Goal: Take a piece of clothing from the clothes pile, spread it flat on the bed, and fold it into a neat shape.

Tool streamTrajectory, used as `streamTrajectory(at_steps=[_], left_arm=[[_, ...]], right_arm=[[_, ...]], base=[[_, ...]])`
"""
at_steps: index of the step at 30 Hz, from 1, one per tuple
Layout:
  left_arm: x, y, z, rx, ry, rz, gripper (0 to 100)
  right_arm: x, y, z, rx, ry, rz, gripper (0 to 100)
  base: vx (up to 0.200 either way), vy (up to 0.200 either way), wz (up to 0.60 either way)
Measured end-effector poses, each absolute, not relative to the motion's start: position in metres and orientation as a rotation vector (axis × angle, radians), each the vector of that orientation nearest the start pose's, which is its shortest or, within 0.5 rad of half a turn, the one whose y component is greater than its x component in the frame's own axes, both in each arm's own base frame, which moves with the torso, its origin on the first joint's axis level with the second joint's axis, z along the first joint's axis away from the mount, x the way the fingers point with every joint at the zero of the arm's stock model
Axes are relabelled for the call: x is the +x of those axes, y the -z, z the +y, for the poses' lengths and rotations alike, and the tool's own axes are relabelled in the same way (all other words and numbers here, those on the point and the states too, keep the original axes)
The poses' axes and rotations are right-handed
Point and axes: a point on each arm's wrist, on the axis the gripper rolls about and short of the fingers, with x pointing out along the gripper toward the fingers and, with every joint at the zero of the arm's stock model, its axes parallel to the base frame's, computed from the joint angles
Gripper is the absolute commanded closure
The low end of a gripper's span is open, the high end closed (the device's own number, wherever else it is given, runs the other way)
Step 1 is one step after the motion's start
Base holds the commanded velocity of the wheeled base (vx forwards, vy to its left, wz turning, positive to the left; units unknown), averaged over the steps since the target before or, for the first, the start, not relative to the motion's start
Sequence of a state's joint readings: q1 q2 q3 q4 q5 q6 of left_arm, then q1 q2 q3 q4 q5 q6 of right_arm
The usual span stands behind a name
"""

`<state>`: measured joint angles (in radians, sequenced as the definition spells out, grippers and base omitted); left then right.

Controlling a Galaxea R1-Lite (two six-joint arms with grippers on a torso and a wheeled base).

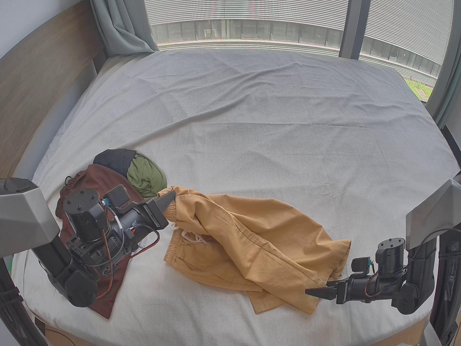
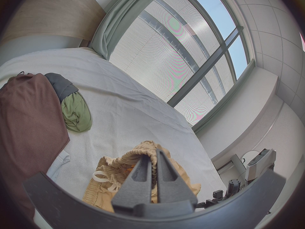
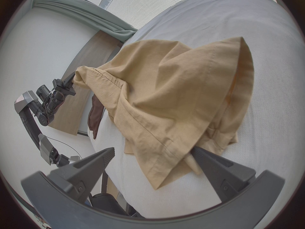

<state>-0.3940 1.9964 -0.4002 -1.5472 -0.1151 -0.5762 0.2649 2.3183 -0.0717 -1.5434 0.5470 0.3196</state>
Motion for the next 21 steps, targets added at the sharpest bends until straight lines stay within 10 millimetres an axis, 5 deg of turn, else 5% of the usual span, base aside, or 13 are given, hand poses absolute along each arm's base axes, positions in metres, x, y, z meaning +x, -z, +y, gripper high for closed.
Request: streamTrajectory(at_steps=[9, 10, 21], left_arm=[[0.273, -0.092, -0.117, -0.556, 0.480, 0.195, 100], [0.273, -0.092, -0.117, -0.556, 0.481, 0.195, 100], [0.275, -0.090, -0.116, -0.556, 0.476, 0.198, 100]], right_arm=[[0.223, 0.024, 0.081, 0.372, -0.702, 0.802, 0], [0.223, 0.023, 0.082, 0.371, -0.705, 0.796, 100], [0.225, 0.010, 0.079, 0.372, -0.706, 0.741, 100]], base=[[0.000, 0.000, 0.00], [0.000, 0.000, 0.00], [0.000, 0.000, 0.00]])
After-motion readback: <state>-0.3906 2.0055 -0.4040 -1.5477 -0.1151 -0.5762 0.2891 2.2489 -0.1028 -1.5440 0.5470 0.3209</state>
